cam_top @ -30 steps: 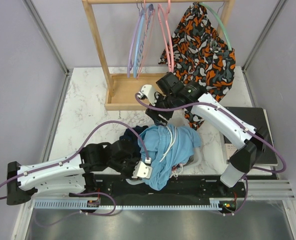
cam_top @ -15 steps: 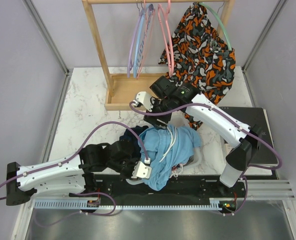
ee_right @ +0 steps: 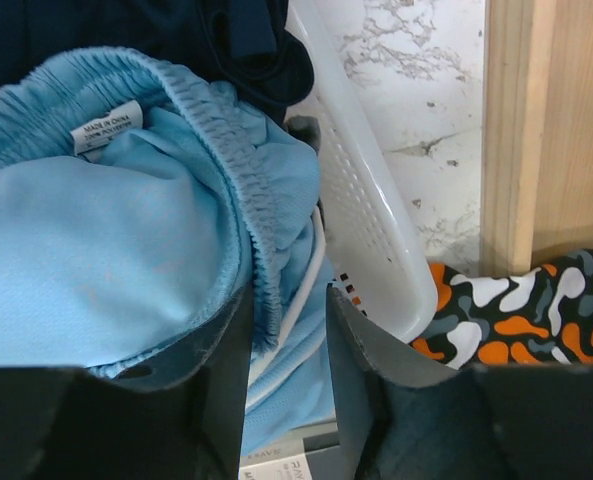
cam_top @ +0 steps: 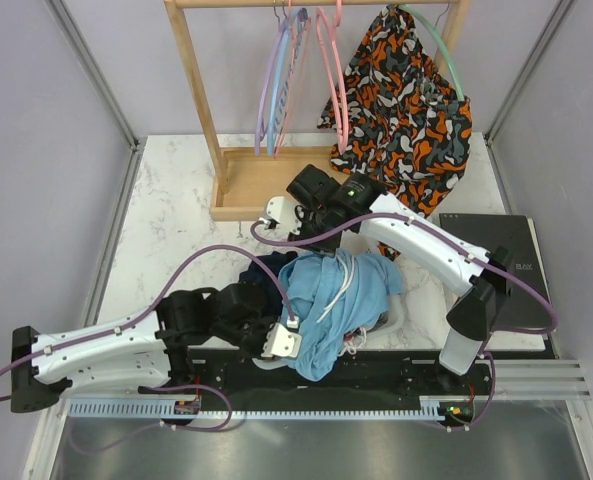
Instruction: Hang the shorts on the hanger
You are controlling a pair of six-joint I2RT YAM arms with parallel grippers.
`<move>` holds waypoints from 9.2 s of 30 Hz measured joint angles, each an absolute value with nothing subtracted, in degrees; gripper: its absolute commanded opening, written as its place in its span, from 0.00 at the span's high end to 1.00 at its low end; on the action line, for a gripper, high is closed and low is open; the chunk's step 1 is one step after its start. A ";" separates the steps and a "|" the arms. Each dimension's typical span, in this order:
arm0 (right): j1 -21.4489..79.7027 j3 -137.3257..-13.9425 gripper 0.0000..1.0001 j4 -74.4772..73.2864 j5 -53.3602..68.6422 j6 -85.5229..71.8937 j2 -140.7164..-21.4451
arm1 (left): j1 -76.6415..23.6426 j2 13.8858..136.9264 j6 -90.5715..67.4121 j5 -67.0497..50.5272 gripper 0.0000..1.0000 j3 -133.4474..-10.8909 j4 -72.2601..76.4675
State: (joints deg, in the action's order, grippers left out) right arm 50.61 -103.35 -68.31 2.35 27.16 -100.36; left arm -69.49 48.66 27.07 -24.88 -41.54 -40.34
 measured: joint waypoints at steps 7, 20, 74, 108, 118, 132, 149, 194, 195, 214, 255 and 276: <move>50.50 -103.35 1.00 -69.78 -2.92 27.03 -100.33 | -68.97 47.55 27.07 -22.35 0.98 -41.17 -40.64; 48.58 -114.87 1.00 -66.35 -17.56 21.69 -87.24 | -67.68 45.30 29.89 -8.95 0.98 -62.54 -46.83; 47.40 -64.88 1.00 -43.88 -3.64 16.69 -52.12 | -65.69 36.40 54.02 -3.05 0.98 -53.08 -55.99; 42.94 -108.31 0.02 -38.79 -16.21 1.50 -69.95 | -30.76 51.68 3.66 -17.69 0.08 -85.27 -38.94; 42.78 -122.10 0.02 -29.71 -28.53 1.17 -92.14 | -28.29 45.67 1.52 -13.04 0.00 -79.42 -35.16; 41.85 -122.04 0.31 -23.14 -35.59 5.93 -100.84 | -27.97 38.02 1.58 -14.24 0.00 -73.38 -33.47; 34.11 -120.36 1.00 -24.40 -23.29 -1.23 -101.06 | -27.97 37.87 1.61 -17.08 0.00 -70.04 -29.87; 33.01 -116.51 0.34 -25.04 -25.63 2.31 -95.72 | -27.97 40.64 1.61 -20.03 0.00 -69.93 -28.16; 32.60 -116.51 0.41 -25.87 -25.71 2.39 -96.07 | -27.97 40.56 1.58 -20.05 0.00 -69.93 -28.14; 27.79 -117.30 1.00 -36.12 -15.25 -4.54 -97.47 | -27.97 40.36 1.61 -20.10 0.00 -69.93 -28.16; 27.38 -102.65 1.00 -43.59 -6.35 -6.63 -74.89 | -27.97 41.63 1.63 -21.96 0.00 -68.66 -28.32; 27.35 -84.53 1.00 -70.19 21.02 17.32 -42.87 | -27.92 26.94 7.84 -31.42 0.06 -54.37 -35.73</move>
